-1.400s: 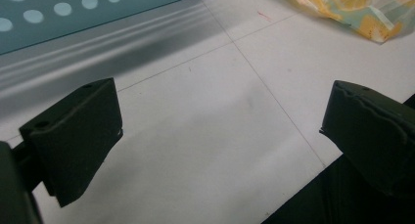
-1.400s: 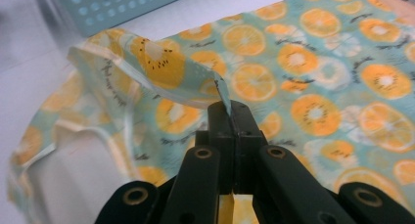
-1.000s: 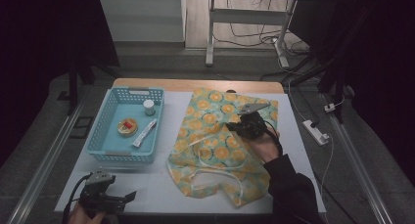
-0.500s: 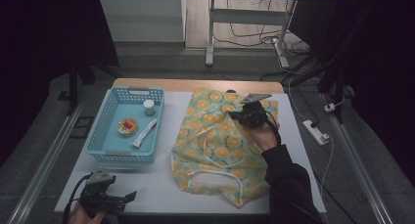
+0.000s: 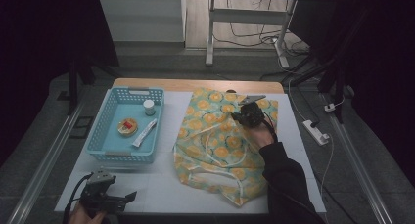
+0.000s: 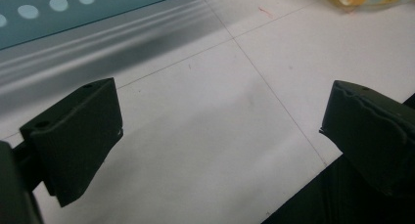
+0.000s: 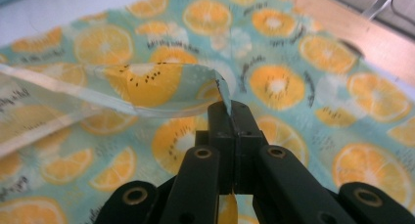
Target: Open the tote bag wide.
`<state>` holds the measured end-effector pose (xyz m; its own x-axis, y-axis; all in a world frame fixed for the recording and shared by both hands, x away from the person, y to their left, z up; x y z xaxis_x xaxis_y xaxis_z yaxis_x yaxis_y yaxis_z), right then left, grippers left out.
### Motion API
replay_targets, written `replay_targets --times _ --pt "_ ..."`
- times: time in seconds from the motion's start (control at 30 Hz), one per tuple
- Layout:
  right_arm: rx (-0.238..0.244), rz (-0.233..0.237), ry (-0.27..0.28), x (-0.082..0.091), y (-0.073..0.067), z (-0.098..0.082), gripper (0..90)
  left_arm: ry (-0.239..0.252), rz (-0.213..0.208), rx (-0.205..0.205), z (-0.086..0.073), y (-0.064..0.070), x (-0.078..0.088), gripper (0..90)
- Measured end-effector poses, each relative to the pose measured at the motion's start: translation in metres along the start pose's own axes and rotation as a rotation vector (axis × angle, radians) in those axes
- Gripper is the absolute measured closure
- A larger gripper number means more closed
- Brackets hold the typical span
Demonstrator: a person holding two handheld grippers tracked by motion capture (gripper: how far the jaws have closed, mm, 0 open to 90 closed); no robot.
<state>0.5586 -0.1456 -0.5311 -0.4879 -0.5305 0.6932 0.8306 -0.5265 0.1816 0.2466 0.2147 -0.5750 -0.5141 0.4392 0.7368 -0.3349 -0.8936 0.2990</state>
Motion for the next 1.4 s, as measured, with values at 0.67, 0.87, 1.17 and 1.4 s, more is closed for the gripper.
replay_targets --times 0.67,0.87,1.17,1.4 --pt "-0.054 0.013 -0.044 -0.008 0.003 -0.021 62.9 0.006 -0.006 -0.008 0.0 0.001 0.001 1.8" --pt "-0.072 0.004 -0.011 0.004 0.003 -0.016 51.4 0.012 -0.009 -0.01 0.0 0.001 0.001 1.7" --pt "-0.069 0.013 0.011 0.017 -0.008 -0.011 37.5 0.018 -0.017 -0.005 0.001 0.001 0.002 1.7" --pt "-0.059 0.052 0.03 0.029 -0.027 -0.007 23.1 0.016 -0.014 -0.01 0.001 0.001 0.001 1.7"
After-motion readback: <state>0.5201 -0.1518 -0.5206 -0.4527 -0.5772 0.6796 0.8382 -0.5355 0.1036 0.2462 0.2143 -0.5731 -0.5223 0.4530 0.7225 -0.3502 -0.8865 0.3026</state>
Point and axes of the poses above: each handheld gripper's, and its own axes: x roughly backward along the jaws, z roughly out of its top, y roughly to its right, the point moved 7 cm from there along -x, roughly forward along the jaws, and after that the axes turned 8 degrees about x, right-handed, at the moved point
